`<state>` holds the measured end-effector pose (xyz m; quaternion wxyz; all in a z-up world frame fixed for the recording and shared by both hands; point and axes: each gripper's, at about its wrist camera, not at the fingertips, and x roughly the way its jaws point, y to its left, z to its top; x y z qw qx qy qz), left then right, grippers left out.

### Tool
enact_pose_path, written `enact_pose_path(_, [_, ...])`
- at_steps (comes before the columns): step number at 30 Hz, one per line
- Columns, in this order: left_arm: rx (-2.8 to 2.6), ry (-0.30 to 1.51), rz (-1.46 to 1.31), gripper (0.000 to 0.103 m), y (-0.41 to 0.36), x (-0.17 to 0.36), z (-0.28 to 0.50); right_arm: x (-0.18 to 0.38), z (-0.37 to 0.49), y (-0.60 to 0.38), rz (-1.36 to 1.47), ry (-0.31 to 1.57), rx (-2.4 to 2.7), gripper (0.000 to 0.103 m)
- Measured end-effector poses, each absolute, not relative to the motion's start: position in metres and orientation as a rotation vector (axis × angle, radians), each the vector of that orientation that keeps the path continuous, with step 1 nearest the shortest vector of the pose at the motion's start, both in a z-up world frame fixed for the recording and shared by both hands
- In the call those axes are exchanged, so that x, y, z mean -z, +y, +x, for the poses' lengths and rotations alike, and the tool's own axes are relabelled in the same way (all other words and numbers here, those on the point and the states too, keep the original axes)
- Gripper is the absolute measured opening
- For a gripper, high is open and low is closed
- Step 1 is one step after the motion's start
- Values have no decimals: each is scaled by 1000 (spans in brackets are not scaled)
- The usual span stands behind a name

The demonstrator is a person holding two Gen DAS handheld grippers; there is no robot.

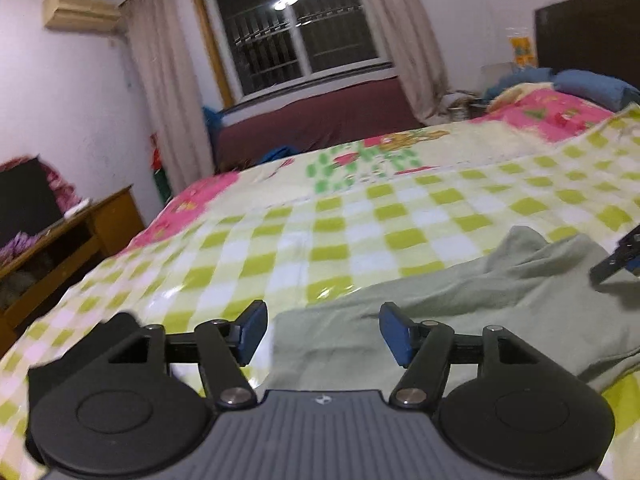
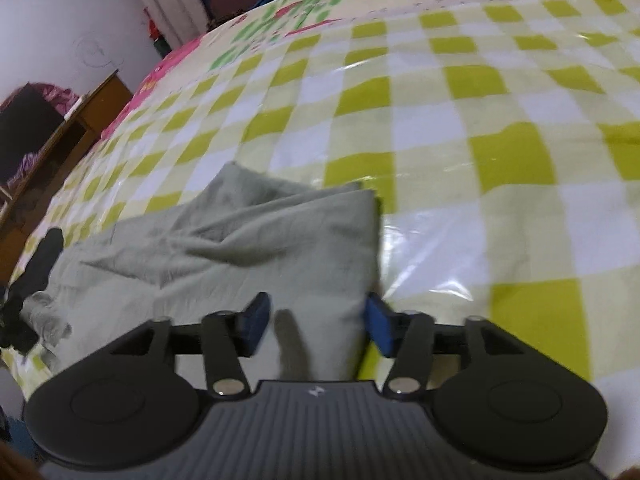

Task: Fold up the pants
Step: 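Move both grippers over the folded trousers to grasp the edge again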

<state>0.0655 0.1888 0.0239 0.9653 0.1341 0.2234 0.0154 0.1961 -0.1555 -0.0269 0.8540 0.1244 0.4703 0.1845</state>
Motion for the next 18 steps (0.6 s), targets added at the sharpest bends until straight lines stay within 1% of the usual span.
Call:
enact_pose_path(1, [-13,472,291,77,185,-17,74,28,199,-150,240,986,-373,52])
enact_pose_path(2, [-4,507,315,77,182,-8,82,29,202,-149,231,991,-358,25])
enact_pose_path(3, [-8,560,341,77,180,4,92,30,206,-151,246,1004,-352,13])
enact_pose_path(4, [-19,632,367,76,180,17,101,33,210,-159,303,1022,-362,7])
enact_pose_path(5, [-24,685,375,76,181,27,106,34,212,-168,356,1029,-364,5])
enact_pose_path(7, [-14,681,345,72,180,27,101,33,210,-185,398,1018,-346,3])
enact_pose_path(12, [62,670,350,72,158,25,99,36,206,-224,486,1009,-284,2])
enact_pose_path(13, [59,663,375,72,152,27,100,35,205,-229,510,1001,-288,4])
enact_pose_path(14, [53,657,390,72,150,27,98,35,204,-234,539,1004,-301,12])
enact_pose_path(16, [63,651,381,72,148,21,98,35,201,-239,579,1015,-337,14])
enact_pose_path(17, [72,643,368,72,148,17,96,33,199,-237,568,1014,-353,23])
enact_pose_path(18, [77,636,365,73,147,15,97,33,196,-234,549,1012,-372,28])
